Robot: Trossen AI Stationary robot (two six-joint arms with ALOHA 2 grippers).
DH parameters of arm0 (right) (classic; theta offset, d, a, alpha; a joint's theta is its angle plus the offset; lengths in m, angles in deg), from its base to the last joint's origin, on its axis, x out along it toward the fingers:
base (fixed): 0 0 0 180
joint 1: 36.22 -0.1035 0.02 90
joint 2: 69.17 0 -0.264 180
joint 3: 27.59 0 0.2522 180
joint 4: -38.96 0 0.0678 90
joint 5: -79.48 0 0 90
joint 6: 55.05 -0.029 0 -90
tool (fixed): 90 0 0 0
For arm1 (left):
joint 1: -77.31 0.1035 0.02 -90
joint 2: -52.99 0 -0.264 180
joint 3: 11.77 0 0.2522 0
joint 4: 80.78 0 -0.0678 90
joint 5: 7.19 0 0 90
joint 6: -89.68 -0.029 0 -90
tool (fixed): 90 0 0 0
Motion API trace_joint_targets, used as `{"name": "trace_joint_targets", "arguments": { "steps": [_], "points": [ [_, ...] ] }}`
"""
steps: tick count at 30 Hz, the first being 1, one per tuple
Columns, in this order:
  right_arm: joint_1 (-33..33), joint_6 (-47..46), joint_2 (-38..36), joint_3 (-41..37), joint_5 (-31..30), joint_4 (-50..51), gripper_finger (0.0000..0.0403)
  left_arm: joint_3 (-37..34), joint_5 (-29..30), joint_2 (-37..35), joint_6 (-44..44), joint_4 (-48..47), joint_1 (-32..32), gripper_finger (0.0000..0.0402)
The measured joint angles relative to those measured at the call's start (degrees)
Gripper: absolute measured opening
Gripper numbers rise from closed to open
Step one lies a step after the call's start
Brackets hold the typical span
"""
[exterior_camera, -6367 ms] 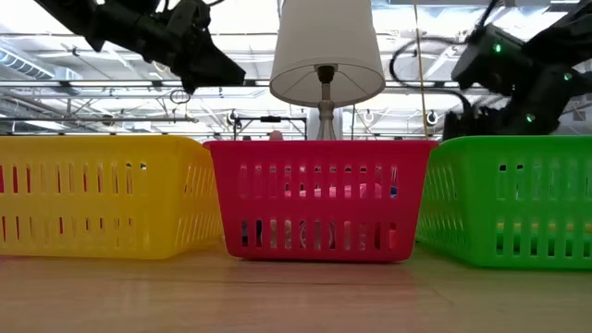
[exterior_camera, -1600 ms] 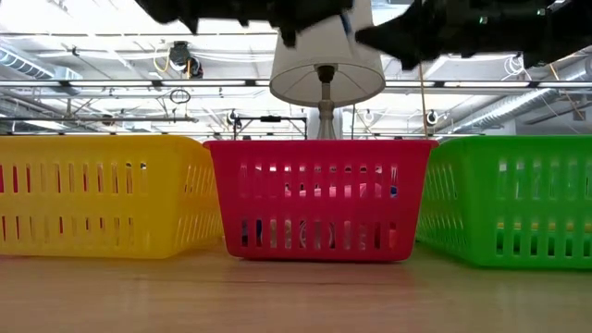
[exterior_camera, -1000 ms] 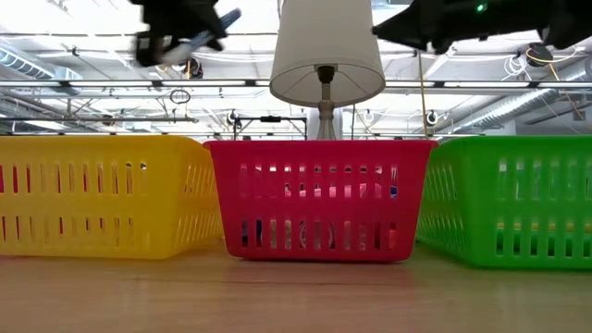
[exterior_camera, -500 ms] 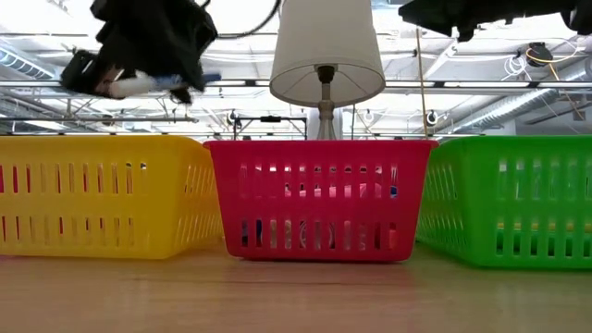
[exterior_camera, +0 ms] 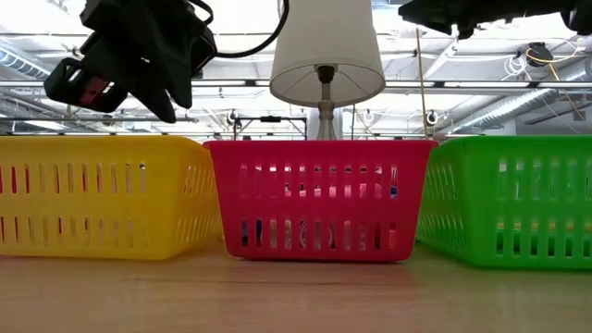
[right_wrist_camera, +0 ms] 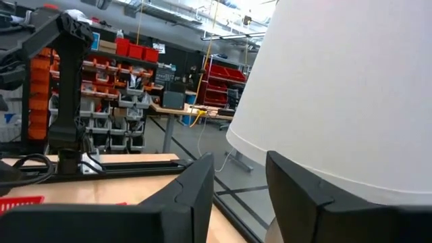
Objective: Pick & Place Markers
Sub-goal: Put the blue marker into the yellow bin, then put the green marker into the yellow bin
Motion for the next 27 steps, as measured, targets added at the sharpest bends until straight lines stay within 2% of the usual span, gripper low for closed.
{"name": "trace_joint_targets", "arguments": {
  "steps": [6,8,11,15,18,21,23,25,27],
  "points": [
    [0.0,-1.44,0.0,0.0,0.02,0.48,0.0125,0.0,-0.5,0.0,-3.64,0.06,0.0,0.0083],
    [0.0,-1.45,0.0,0.0,0.02,0.86,0.0125,-0.02,0.07,-0.35,-7.43,0.53,0.09,0.0083],
    [0.0,-1.69,0.01,0.0,0.02,2.07,0.0125,0.05,4.0,-1.96,-14.81,2.29,0.15,0.0084],
    [0.0,-5.11,0.8,0.0,0.63,3.21,0.0125,0.07,14.17,-5.27,-29.05,3.43,0.14,0.0085],
    [0.05,-7.27,3.08,0.47,5.43,4.45,0.0125,0.09,25.17,-7.93,-42.7,4.17,-0.11,0.0085],
    [0.09,-10.48,7.98,4.93,7.75,11.21,0.0125,0.07,37.72,-9.67,-55.34,6.78,-0.04,0.0085],
    [0.11,-12.39,12.59,8.96,7.57,16.84,0.0125,0.07,42.17,-10.19,-63.0,9.88,1.12,0.0085],
    [0.13,-13.66,17.95,12.94,7.56,22.28,0.0125,-0.65,40.78,-10.76,-70.76,14.43,3.25,0.0085],
    [0.13,-14.27,23.09,16.63,7.61,27.32,0.0125,-2.12,33.22,-10.93,-77.86,20.97,6.16,0.0085]
  ]
}}
